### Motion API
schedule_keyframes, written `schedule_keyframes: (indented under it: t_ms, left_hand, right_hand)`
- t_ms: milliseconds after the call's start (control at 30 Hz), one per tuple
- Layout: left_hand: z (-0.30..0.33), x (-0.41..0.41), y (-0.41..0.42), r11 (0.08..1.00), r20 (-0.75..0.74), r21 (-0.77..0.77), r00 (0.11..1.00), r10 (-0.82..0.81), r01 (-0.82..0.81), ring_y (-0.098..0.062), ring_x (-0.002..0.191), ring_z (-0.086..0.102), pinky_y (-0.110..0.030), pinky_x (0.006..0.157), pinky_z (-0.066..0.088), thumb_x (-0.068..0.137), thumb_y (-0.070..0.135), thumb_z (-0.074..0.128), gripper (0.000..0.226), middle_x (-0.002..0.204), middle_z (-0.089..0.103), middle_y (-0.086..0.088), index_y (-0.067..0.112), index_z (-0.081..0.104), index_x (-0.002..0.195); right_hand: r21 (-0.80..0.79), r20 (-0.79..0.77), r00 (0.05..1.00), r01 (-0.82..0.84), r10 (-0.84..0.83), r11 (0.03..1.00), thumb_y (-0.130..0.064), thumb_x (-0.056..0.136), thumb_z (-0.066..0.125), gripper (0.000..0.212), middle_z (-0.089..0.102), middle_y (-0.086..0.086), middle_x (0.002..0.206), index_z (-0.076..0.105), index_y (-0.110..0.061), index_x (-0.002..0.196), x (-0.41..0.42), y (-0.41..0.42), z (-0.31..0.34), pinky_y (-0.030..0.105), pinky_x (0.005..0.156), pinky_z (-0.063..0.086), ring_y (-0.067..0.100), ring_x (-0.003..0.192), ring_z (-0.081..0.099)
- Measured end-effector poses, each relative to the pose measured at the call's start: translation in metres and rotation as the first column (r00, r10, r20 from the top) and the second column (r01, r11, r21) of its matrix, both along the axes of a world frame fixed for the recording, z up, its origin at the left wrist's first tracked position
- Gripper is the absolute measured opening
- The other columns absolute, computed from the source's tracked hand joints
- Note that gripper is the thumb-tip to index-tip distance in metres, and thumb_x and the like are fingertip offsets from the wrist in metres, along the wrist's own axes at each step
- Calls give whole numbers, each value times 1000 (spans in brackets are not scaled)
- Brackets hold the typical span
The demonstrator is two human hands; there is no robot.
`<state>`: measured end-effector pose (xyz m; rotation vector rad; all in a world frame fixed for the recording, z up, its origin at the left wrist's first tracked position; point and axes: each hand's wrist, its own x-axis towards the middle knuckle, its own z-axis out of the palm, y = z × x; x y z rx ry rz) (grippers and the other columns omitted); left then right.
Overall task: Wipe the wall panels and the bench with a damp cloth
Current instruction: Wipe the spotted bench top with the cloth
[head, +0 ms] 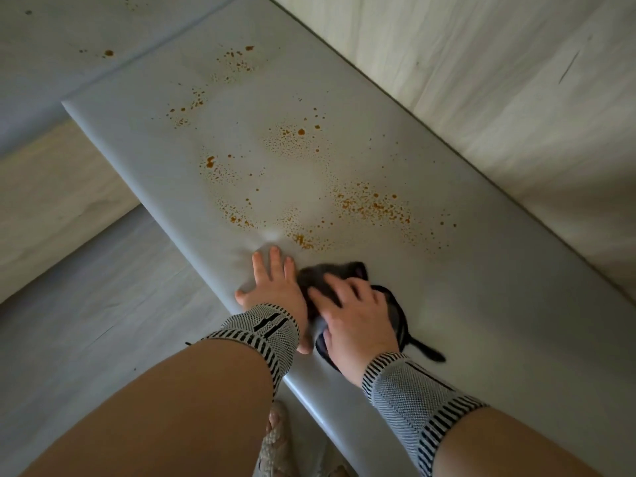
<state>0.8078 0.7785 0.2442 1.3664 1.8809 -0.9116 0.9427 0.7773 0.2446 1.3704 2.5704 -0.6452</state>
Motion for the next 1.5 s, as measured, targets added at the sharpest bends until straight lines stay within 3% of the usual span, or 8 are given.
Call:
schedule_keyframes:
  t_ms: [67,267,467,667,900,1067,1267,1500]
  left_hand:
    - [0,1,0,1000,3,-2,1000,7,-7,-41,145,-27,-60,113,30,63,60,84,151,155,-37,-15,7,-28,149]
    - [-2,-2,-2,1000,24,-6,1000,-17,18,-42,143,-30,-62,112,29,63,63,82,152,153,-41,-16,7,-30,148]
    - [-6,-4,-5,998,30,56,999,16,-18,-40,145,-26,-59,114,28,71,60,79,142,150,-42,-10,9,-28,149]
    - [-3,-5,-6,999,49,35,999,-17,15,-42,143,-30,-62,113,29,64,63,82,151,153,-40,-15,7,-29,149]
    - [-4,-6,-8,999,44,41,999,-30,28,-42,143,-29,-60,114,29,62,67,79,152,153,-39,-17,5,-29,148]
    - [-5,-6,-8,998,45,46,998,-40,37,-43,142,-31,-60,113,29,64,66,79,150,152,-41,-17,6,-30,148]
    - [-5,-6,-8,999,58,39,998,-38,36,-42,142,-32,-62,113,28,65,65,80,149,152,-41,-17,7,-29,149]
    - [-6,-7,-9,998,59,57,998,-34,31,-42,142,-31,-61,113,30,65,64,80,148,153,-40,-17,6,-29,148]
  right_hand:
    - [-10,63,990,-123,123,992,-31,94,51,60,22,-4,158,30,-35,149,13,10,-4,46,109,25,28,140,24]
    - [-8,231,707,689,-669,725,-33,97,47,59,14,-3,159,22,-37,151,28,45,4,47,112,24,30,142,15]
    - [-79,25,983,-180,183,980,-40,94,47,61,20,-5,158,26,-31,150,-8,13,8,43,110,24,26,139,21]
    - [1,233,752,634,-617,773,-34,97,45,60,16,0,158,20,-33,152,25,55,4,47,112,28,29,140,19]
    - [-9,83,974,-212,212,977,-38,94,50,61,21,0,154,24,-32,150,-13,38,5,44,108,27,30,136,22]
    - [-27,212,920,342,-329,939,-36,97,48,67,13,1,157,12,-34,153,-20,48,3,45,110,25,30,139,16]
    - [-29,115,963,-243,244,970,-44,93,51,68,18,0,156,17,-33,152,-20,38,3,45,109,25,30,137,20]
    - [0,204,951,237,-232,972,-38,95,50,68,16,3,155,13,-34,153,-32,54,5,45,107,29,31,135,20]
